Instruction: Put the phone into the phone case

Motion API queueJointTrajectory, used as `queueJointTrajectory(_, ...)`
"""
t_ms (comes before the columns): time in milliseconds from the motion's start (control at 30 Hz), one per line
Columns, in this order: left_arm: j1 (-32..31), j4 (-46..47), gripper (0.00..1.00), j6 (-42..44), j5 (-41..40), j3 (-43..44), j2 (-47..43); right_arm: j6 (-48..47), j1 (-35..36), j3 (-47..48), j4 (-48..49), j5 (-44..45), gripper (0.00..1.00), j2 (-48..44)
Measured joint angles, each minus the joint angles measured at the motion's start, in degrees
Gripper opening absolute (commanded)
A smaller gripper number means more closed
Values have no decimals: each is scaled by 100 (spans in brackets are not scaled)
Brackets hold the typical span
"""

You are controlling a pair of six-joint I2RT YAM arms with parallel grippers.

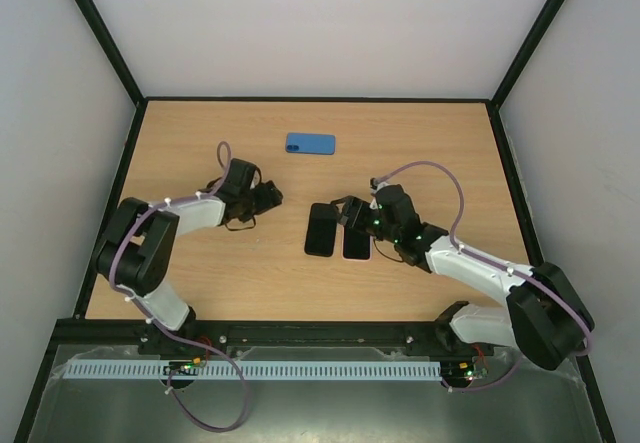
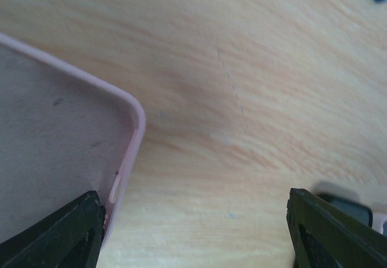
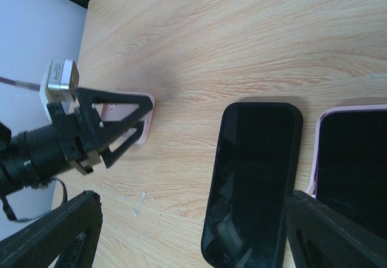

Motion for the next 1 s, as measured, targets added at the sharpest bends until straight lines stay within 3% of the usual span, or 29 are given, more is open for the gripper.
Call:
queueJointTrajectory(400,-785,-149,85,-492,-157,-831,-901,-79,-13,-2,-297,507,82,-321)
queueJointTrajectory(767,-796,-743,88,-772,-448,-925,-1657,-153,-92,17,-337,710,82,-262)
queueJointTrajectory(1000,-446,-745,98,-463,-625,-310,-1541,-481,-529,516,-278,754,81,376)
